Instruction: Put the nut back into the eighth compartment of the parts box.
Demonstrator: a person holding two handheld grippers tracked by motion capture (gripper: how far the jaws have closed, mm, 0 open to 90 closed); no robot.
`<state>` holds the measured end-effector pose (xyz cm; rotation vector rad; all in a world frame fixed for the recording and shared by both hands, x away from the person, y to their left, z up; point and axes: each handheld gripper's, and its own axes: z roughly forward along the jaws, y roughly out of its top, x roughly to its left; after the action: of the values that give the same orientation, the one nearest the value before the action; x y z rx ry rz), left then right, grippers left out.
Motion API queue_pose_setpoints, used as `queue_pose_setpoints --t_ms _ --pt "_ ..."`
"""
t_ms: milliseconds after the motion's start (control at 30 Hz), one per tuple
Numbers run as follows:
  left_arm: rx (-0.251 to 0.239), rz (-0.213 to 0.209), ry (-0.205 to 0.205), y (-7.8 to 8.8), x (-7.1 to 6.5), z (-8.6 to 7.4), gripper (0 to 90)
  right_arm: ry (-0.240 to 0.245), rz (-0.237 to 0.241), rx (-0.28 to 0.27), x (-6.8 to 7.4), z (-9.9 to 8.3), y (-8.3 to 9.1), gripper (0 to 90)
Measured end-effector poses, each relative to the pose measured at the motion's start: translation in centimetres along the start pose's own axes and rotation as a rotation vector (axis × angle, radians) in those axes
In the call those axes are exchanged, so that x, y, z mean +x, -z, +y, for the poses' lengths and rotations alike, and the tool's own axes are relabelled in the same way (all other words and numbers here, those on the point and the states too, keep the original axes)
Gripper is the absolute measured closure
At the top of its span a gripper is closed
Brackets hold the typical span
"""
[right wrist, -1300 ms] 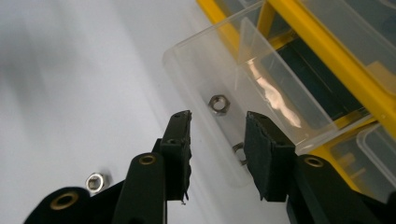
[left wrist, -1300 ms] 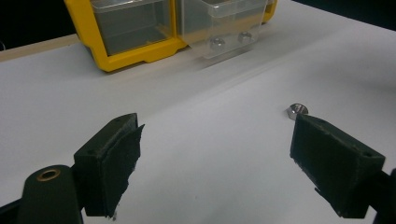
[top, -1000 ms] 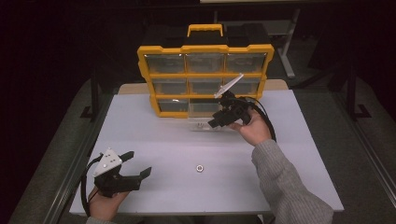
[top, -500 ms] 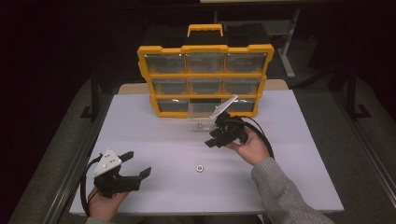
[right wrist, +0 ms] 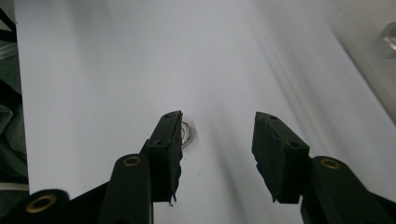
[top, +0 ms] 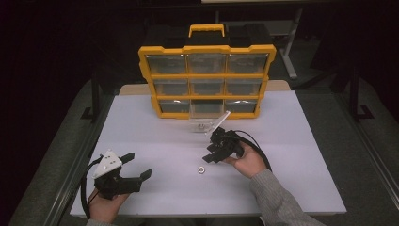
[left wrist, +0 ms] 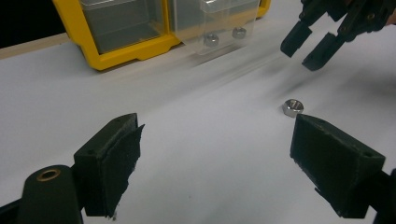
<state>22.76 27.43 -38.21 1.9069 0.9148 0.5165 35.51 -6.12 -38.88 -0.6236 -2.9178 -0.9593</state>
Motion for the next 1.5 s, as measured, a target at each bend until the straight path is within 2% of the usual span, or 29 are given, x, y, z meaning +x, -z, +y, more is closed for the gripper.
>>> queue_pose_setpoints --t_ms 333,433,667,767,1233,1500 --pt "0.000 0.000 -0.009 0.0 0.0 0.0 15.8 0.032 0.038 0.023 1.0 -0.2 -2.0 52.9" --pt "0.001 0.000 0.001 0.0 0.0 0.0 15.9 0.048 0.036 0.036 1.4 -0.3 -2.5 53.9" --pt "0.002 -0.001 -0.011 0.0 0.0 0.0 15.8 0.054 0.050 0.066 1.7 -0.5 -3.7 56.6" --pt "0.001 0.001 0.002 0.0 0.0 0.0 15.9 0.059 0.052 0.076 1.9 -0.5 -4.0 56.9" --pt "-0.004 0.002 -0.006 0.1 0.2 0.0 15.8 0.110 0.020 0.110 2.6 -0.5 -4.9 66.7" --pt "-0.001 0.001 0.002 0.1 0.1 0.0 15.9 0.115 0.008 0.100 2.7 -0.5 -5.0 68.2"
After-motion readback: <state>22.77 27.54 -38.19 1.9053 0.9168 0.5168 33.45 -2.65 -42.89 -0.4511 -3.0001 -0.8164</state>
